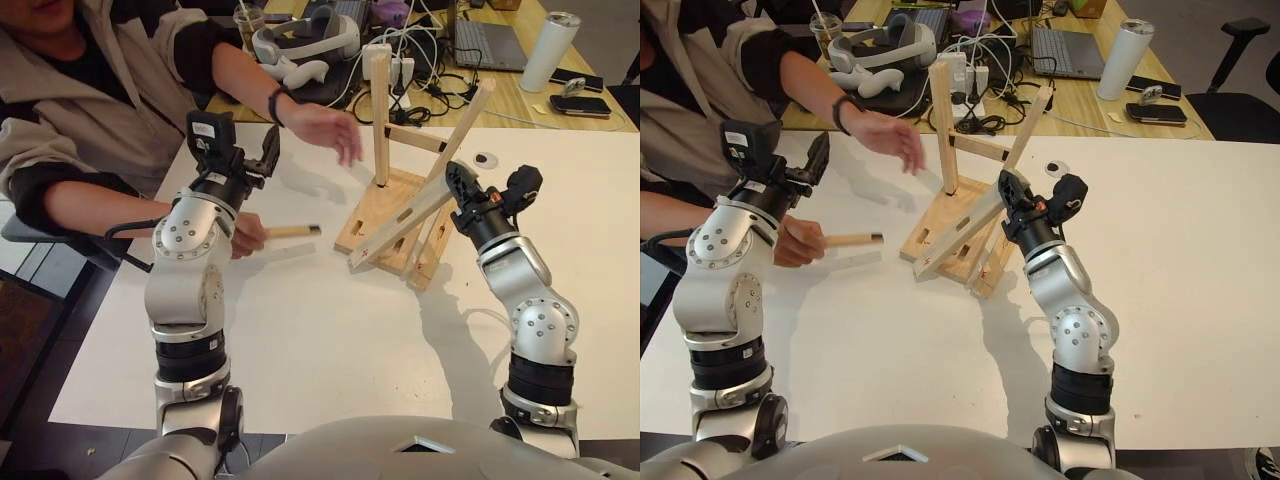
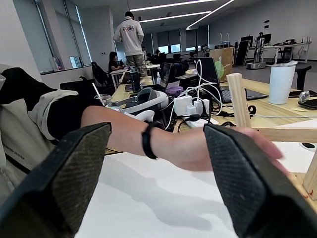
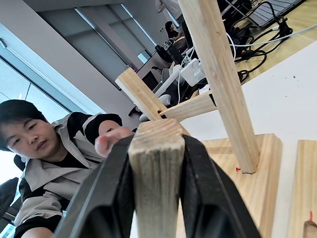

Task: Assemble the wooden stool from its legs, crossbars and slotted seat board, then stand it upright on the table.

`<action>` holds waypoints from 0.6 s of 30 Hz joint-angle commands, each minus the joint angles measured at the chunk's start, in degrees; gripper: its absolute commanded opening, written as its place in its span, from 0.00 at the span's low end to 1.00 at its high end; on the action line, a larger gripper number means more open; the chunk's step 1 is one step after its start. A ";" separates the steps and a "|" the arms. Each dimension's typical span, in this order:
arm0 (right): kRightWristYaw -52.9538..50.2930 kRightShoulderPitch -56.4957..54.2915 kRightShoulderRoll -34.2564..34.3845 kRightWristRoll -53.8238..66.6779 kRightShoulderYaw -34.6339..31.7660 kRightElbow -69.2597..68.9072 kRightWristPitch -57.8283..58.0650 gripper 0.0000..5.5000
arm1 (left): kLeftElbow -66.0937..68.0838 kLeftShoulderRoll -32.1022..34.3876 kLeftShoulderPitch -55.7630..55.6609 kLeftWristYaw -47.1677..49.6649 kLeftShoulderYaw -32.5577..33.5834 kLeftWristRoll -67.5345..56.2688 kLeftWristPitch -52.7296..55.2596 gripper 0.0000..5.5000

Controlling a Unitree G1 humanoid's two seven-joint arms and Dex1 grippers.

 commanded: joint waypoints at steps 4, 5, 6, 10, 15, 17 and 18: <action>1.02 -4.76 3.50 -5.63 1.23 3.29 -3.00 0.18 | -1.77 -0.43 -0.59 1.91 -0.93 0.29 2.87 0.63; 1.15 -5.07 3.88 -6.01 1.31 3.49 -3.12 0.18 | -1.75 -0.31 -0.73 1.94 -1.06 0.40 2.82 0.63; 1.38 -5.30 4.20 -6.42 1.40 3.65 -3.18 0.18 | -1.71 -0.18 -0.86 1.96 -1.15 0.43 2.82 0.63; 2.50 -5.54 4.96 -7.68 2.08 3.41 -2.75 0.18 | -1.55 0.02 -1.23 2.13 -1.11 0.44 2.73 0.63; 3.49 -5.38 5.22 -8.58 2.54 2.85 -2.05 0.18 | -1.45 0.12 -1.33 2.22 -1.39 0.37 2.74 0.63; 3.74 -5.34 5.25 -8.74 2.59 2.76 -1.81 0.18 | -1.46 0.09 -1.35 2.30 -1.48 0.40 2.69 0.63; 3.81 -5.31 5.31 -8.83 2.55 2.72 -1.68 0.18 | -1.45 0.09 -1.37 2.32 -1.52 0.43 2.63 0.63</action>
